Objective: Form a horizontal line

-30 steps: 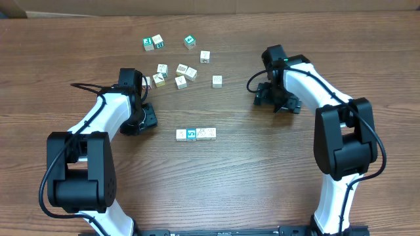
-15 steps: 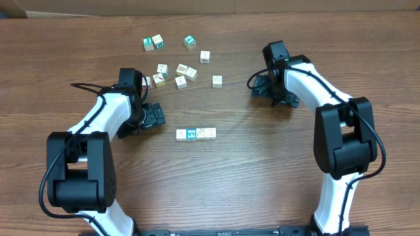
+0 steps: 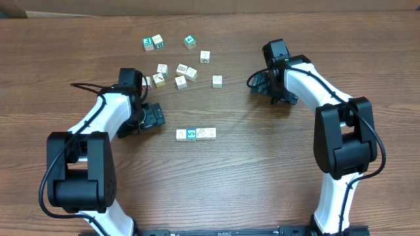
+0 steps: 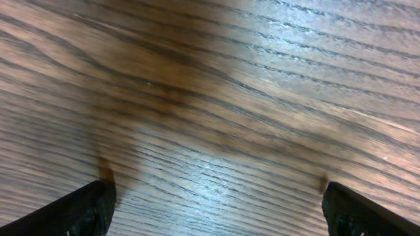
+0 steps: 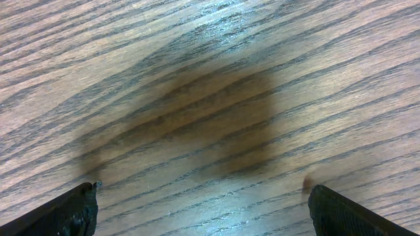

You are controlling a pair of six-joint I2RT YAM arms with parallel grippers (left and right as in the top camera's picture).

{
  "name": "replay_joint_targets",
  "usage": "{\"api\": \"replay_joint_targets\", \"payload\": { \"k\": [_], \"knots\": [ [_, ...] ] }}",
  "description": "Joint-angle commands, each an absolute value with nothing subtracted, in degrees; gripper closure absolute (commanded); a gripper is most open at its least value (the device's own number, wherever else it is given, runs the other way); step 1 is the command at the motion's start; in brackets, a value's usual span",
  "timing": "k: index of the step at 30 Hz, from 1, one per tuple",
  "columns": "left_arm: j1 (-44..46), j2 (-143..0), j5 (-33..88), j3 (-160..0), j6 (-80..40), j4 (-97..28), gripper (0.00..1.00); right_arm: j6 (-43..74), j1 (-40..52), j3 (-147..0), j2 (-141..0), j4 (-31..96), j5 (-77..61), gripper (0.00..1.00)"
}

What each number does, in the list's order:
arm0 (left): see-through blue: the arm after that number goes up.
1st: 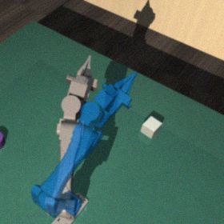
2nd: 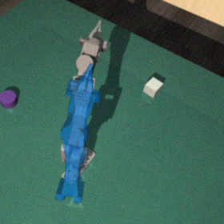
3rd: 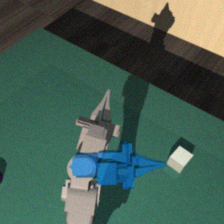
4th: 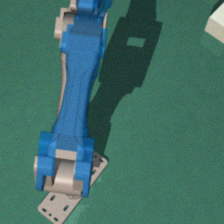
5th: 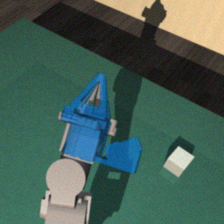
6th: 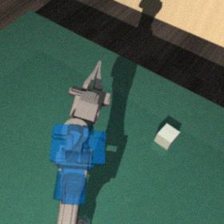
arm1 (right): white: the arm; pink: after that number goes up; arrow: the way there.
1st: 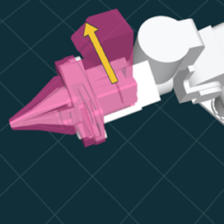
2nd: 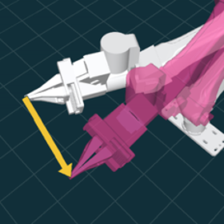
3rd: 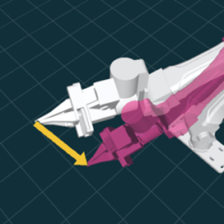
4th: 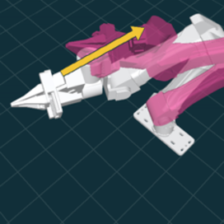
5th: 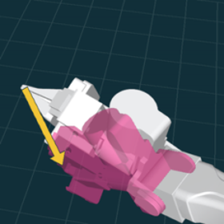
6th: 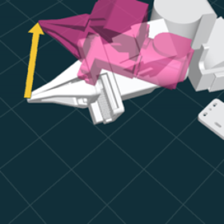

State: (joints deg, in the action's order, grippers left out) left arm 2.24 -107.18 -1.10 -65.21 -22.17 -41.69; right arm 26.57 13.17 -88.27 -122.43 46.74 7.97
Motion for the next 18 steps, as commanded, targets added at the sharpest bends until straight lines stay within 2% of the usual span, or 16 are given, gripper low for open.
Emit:
{"api": "replay_joint_targets", "payload": {
  "k": [1,6,18],
  "knots": [
    [2.2,-107.9,-6.6,-65.1,-21.8,-41.5,0.0,26.5,13.3,-88.1,-123.0,46.5,8.8,0.0],
    [2.2,-107.9,-9.7,-65.1,-21.9,-38.3,0.0,26.5,13.3,-88.1,-123.0,46.5,8.8,0.0],
    [2.3,-105.5,-12.0,-63.7,-21.8,-41.7,0.0,26.5,13.3,-88.1,-123.0,46.5,8.8,0.0]
  ]
}}
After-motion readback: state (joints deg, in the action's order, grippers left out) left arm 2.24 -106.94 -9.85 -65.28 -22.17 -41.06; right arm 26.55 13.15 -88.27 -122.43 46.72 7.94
